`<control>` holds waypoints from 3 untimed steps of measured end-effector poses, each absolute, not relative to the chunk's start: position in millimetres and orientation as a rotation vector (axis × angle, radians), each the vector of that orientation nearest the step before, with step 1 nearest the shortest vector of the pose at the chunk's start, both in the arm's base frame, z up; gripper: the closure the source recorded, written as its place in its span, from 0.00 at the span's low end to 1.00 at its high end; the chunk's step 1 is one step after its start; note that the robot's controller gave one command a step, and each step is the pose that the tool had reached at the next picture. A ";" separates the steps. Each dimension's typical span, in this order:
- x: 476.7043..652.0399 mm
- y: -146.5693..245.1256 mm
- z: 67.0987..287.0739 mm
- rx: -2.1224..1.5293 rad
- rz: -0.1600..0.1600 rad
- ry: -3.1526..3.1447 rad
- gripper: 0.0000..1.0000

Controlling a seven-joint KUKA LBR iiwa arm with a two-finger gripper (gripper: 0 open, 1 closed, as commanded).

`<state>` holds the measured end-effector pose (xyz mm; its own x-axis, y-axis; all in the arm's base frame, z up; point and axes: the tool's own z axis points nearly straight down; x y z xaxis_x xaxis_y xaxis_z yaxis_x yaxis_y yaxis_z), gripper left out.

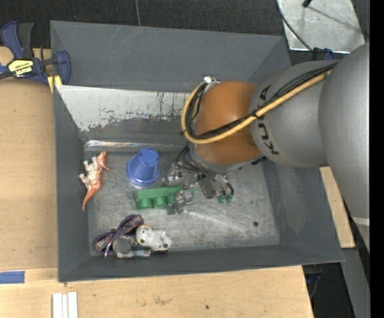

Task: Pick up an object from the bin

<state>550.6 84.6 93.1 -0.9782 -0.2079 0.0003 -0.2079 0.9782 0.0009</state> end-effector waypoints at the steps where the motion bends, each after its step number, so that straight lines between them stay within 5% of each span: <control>1: 549.3 84.0 109.7 0.327 0.000 -3.119 1.00; 3: 550.7 84.0 155.3 0.328 0.000 -3.124 1.00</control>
Offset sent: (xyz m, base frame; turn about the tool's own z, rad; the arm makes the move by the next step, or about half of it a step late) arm -0.0001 -0.0001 0.0870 0.0000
